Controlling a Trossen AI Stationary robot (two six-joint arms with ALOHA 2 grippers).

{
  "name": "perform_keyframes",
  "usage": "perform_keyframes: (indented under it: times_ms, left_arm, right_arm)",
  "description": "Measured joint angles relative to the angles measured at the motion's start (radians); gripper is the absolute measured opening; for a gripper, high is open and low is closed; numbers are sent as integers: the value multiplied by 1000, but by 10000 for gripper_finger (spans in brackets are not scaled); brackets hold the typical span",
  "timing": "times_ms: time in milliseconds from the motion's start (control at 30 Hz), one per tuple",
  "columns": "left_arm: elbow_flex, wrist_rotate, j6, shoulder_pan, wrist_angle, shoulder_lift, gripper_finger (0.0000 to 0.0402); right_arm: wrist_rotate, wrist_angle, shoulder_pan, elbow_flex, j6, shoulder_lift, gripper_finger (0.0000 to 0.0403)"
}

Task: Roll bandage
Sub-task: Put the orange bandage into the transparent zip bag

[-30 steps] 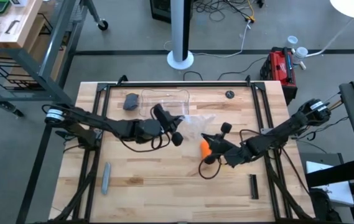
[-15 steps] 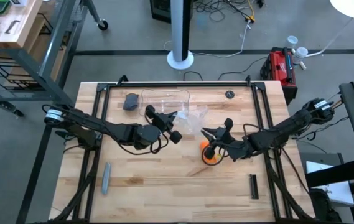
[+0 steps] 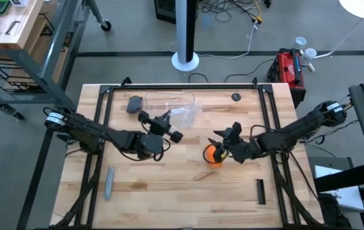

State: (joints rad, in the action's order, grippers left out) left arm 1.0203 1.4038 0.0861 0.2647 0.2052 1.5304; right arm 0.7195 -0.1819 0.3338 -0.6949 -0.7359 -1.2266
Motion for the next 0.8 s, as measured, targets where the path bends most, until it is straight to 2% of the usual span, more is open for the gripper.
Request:
perform_keyframes:
  times_ms: [100, 167, 267, 400, 633, 800]
  left_arm:
    - [0, 110, -55, 17, 1, 1, 0]
    - [0, 145, -84, 23, 1, 1, 0]
    - [0, 155, -102, 22, 3, 1, 0]
    - [0, 157, -104, 22, 3, 1, 0]
    - [0, 131, -103, 22, 3, 1, 0]
    - [-1, 131, -104, 22, -6, 1, 0]
  right_arm:
    - [-171, -156, -39, 0, -173, -4, 220]
    - [-226, -219, -54, 0, -240, -22, 228]
    - [-286, -225, -63, 0, -289, -52, 241]
    - [-347, -171, -63, -1, -306, -100, 261]
    - [-463, -191, -66, -73, -301, -201, 298]
    - [-509, -299, -66, -147, -289, -324, 309]
